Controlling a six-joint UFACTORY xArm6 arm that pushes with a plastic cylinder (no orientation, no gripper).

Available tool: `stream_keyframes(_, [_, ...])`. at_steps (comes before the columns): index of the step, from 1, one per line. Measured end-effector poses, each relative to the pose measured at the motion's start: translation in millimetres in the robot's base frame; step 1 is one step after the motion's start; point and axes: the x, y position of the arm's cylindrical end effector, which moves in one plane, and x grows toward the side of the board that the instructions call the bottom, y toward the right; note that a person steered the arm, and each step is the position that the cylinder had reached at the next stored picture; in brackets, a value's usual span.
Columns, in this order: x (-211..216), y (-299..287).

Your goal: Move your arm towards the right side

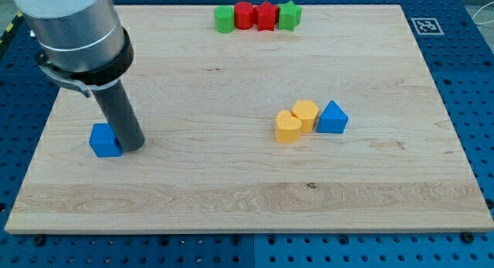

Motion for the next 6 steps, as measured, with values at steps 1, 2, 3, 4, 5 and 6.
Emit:
stream_keyframes(1, [0.0, -5.8])
stream_keyframes(2, [0.6, -5.8])
stream_keyframes(3, [0.8, 7.4])
stream_keyframes(4, [1.5, 48.2])
stream_keyframes(5, [6.5, 91.1])
stream_keyframes(6, [8.9, 132.3])
